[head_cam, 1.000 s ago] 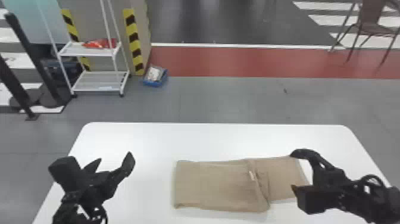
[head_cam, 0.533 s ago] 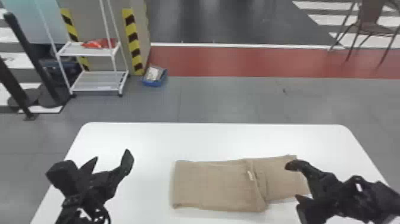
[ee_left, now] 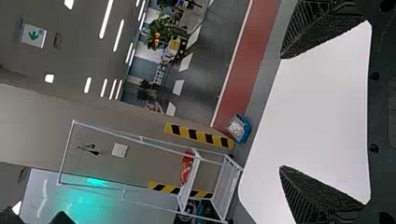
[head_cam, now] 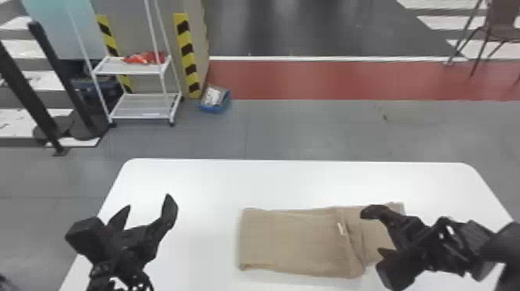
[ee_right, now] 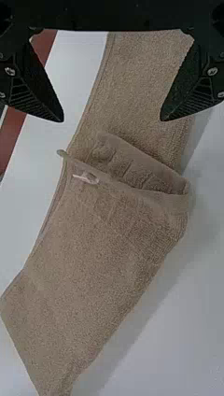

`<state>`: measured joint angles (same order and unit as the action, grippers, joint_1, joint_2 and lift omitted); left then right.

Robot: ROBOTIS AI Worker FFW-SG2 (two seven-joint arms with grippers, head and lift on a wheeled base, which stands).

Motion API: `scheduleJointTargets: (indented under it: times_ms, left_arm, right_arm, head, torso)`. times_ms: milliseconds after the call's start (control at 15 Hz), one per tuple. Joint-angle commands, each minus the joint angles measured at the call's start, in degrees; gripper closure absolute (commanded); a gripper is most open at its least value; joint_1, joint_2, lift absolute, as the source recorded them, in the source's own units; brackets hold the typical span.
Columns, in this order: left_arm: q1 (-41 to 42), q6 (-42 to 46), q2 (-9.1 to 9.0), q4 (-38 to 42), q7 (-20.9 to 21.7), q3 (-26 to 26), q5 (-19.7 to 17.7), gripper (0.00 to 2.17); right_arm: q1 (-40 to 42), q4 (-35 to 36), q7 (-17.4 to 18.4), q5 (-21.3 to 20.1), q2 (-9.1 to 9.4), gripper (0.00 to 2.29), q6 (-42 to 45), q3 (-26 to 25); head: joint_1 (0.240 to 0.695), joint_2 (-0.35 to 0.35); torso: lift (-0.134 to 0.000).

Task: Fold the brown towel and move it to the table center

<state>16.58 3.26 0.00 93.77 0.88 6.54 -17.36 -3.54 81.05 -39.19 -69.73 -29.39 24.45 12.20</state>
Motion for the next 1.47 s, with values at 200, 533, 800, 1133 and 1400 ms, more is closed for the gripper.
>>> scheduleJointTargets:
  times_ms: [200, 533, 800, 1133, 1400]
  left_arm:
    - [0.7, 3.5, -0.15, -0.2, 0.1, 0.5, -1.3, 0.03]
    - [1.2, 4.3, -0.15, -0.2, 0.1, 0.5, -1.4, 0.03]
    - [1.6, 5.0, -0.15, -0.1, 0.3, 0.5, -1.4, 0.03]
    - [2.0, 5.6, -0.15, 0.1, 0.5, 0.5, -1.4, 0.04]
    - [2.0, 5.6, -0.15, 0.0, 0.7, 0.6, -1.4, 0.05]
  right_arm:
    - [-4.2, -3.4, 0.7, -4.6, 0.48, 0.13, 0.0, 4.9]
    - [-5.2, -3.9, 0.7, -7.0, 0.92, 0.13, -0.2, 7.4]
    - [-5.5, -4.7, 0.8, -8.6, 2.32, 0.2, -1.0, 8.3]
    - [-5.8, -4.7, 0.4, -9.5, 2.94, 0.47, -2.4, 9.0]
    - [-5.8, -4.1, 0.2, -7.8, 3.03, 0.59, -3.0, 8.6]
  head:
    - [0.695, 0.055]
    - [0.695, 0.072]
    - [0.695, 0.085]
    - [0.695, 0.093]
    - [0.695, 0.099]
  torso:
    - [0.0]
    - [0.0]
    - [0.0]
    - [0.0]
    - [0.0]
